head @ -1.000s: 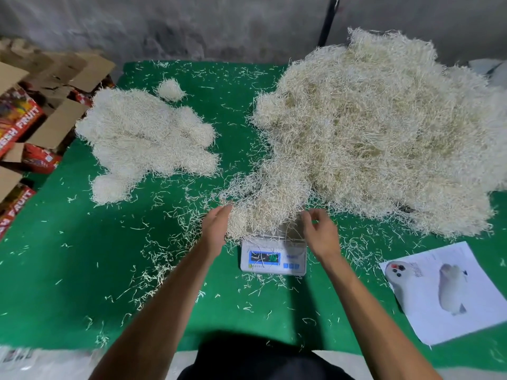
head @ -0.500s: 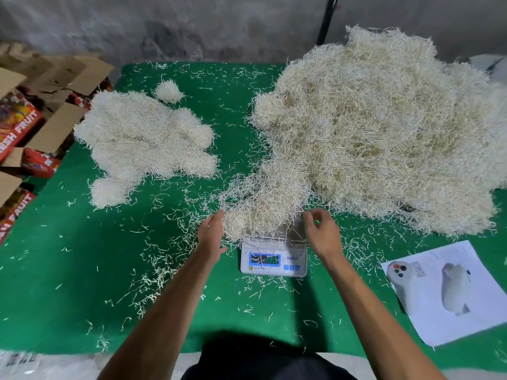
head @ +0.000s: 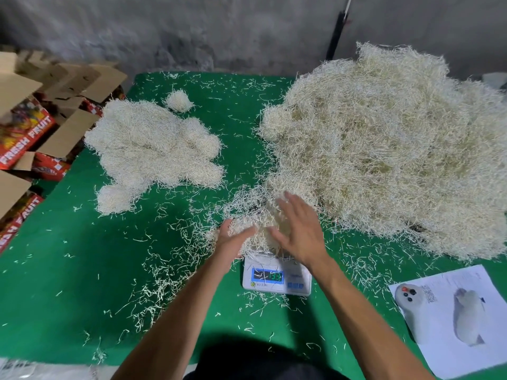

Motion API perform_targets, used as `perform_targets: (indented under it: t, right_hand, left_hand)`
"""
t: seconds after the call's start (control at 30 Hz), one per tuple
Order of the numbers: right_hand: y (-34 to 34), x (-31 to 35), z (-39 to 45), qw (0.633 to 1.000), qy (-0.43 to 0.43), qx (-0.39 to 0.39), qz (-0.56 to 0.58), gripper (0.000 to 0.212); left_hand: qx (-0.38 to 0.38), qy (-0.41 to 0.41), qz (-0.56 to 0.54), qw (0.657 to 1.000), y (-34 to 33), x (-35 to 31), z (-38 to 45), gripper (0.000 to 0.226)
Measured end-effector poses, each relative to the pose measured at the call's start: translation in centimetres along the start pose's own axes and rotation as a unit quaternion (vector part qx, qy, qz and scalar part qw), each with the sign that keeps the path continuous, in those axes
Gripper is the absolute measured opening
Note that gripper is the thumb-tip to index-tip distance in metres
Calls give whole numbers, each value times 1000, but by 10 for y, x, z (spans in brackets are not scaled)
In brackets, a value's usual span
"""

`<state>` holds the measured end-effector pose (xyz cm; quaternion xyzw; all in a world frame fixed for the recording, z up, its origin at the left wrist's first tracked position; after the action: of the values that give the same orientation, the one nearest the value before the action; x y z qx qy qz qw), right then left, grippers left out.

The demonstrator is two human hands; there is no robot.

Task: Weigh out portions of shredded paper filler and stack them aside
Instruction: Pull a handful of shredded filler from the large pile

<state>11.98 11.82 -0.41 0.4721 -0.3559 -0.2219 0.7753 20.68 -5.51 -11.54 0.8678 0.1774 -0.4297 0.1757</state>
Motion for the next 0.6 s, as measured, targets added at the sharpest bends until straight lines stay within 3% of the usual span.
perform_targets:
  t: [0.1, 0.2, 0.27, 0.33, 0.37, 0.43, 0.47, 0.5, 0.6]
  right_hand:
    - [-46, 30, 10, 984, 106, 120, -81, 73]
    - [-74, 22, 17, 968, 86, 192, -134, 67]
    - [-80, 11, 20, 968, 62, 204, -136, 55]
    - [-80, 2, 23, 973, 40, 196, -111, 48]
    - [-80, 0, 26, 975, 34, 194, -101, 48]
    - [-83, -2, 30, 974, 30, 202, -98, 49]
    - [-84, -2, 31, 973, 29, 204, -100, 49]
    - [-84, -2, 33, 973, 26, 206, -101, 49]
    - [-85, -12, 33, 972, 3, 207, -114, 48]
  left_hand:
    - [4, -10, 16, 1000, 0, -4, 9, 107]
    - [5, 5, 16, 1000, 13, -10, 17, 100]
    - [18, 14, -27, 999, 31, -19, 15, 74]
    - [56, 46, -148, 986, 45, -23, 18, 48]
    - [83, 28, -134, 987, 52, -30, 21, 44]
    - [46, 57, -226, 971, 73, -22, 27, 34]
    - [-7, 45, -268, 962, 88, -22, 26, 23]
    - [-20, 49, -266, 962, 94, -20, 24, 17]
    - [-23, 65, -391, 918, 109, -19, 23, 15]
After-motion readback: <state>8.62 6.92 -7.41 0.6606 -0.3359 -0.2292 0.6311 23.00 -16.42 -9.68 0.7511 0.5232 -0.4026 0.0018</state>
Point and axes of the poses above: each hand's wrist, its own z-axis towards the middle knuckle, its own y-axis out of the back of the hand, x = y × z, the point moved 10 cm from there along z, towards the middle knuckle, and after that the axes turned 2 degrees about -x, right-handed, at the moved point
